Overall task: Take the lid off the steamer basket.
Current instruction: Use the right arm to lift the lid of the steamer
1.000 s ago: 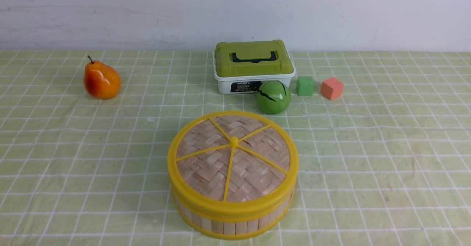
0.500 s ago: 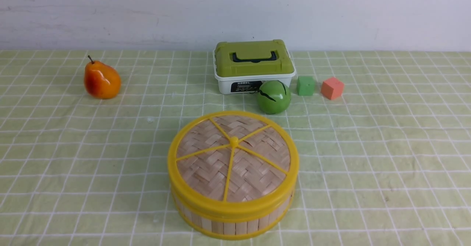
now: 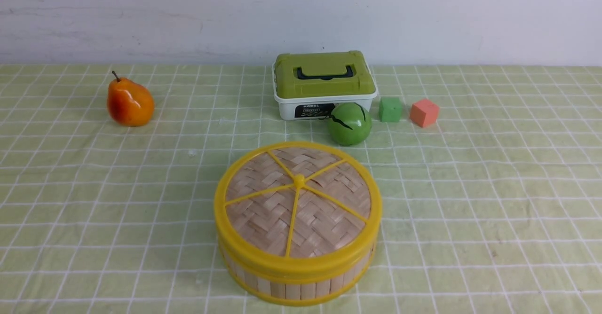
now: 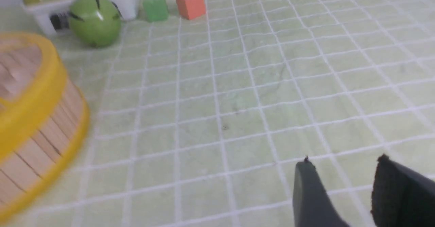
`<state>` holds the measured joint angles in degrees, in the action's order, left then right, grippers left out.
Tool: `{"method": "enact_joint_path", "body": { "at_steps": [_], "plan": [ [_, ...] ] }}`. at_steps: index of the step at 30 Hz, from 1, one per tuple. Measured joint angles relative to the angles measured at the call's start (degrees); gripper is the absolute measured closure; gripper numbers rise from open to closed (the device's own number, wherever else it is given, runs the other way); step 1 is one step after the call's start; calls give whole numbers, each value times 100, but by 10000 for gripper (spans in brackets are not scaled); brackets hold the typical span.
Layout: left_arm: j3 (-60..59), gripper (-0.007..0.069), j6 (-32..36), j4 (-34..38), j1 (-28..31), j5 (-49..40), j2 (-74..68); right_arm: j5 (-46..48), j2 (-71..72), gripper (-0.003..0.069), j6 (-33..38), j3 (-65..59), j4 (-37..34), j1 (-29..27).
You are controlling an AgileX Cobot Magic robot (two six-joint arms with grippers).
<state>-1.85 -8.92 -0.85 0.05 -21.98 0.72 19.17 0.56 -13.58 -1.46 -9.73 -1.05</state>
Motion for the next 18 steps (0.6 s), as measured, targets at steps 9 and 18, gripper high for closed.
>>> {"method": "enact_joint_path", "body": {
  "at_steps": [9, 18],
  "plan": [
    [0, 386, 0, 0, 0, 0, 0, -132, 0, 418, -1981, -2, -2872, 0],
    [0, 386, 0, 0, 0, 0, 0, 80, 0, 419, -651, 59, -2264, 0]
  ]
}}
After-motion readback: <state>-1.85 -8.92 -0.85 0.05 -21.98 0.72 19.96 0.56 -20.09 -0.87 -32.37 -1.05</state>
